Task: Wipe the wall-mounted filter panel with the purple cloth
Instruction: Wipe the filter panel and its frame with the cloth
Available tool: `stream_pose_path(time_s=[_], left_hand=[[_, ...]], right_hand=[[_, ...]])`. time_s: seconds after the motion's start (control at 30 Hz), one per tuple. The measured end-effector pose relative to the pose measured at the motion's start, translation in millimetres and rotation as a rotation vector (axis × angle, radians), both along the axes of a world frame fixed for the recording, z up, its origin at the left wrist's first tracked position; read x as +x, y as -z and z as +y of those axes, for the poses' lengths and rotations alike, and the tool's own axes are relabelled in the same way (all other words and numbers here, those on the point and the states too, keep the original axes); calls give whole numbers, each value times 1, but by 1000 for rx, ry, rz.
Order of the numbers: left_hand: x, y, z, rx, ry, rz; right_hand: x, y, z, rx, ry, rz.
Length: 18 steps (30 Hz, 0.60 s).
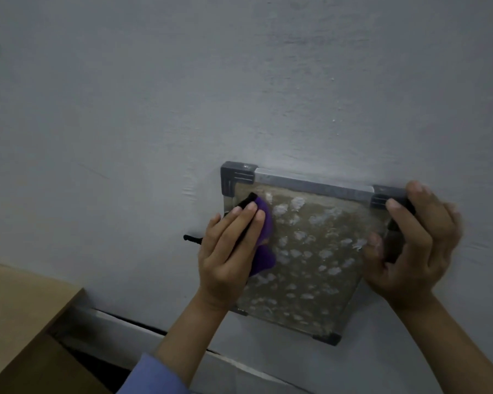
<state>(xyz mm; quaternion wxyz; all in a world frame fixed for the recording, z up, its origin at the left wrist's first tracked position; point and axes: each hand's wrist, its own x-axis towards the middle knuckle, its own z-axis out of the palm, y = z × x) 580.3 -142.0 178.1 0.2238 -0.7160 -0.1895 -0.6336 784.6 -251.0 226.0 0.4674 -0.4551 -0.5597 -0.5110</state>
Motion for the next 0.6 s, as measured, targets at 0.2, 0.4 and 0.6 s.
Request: stream_pose_path(time_s=[0.2,0.4,0.6], left_hand=[[-9,-15,-8,1,90,7],[-45,-24,-16,1,115,290],[-45,-41,-5,-14,75,249]], right_hand=[[-1,1,0,-2,7,-4],[-1,1,-1,-1,25,-15],[-1,-1,0,4,43,-11]])
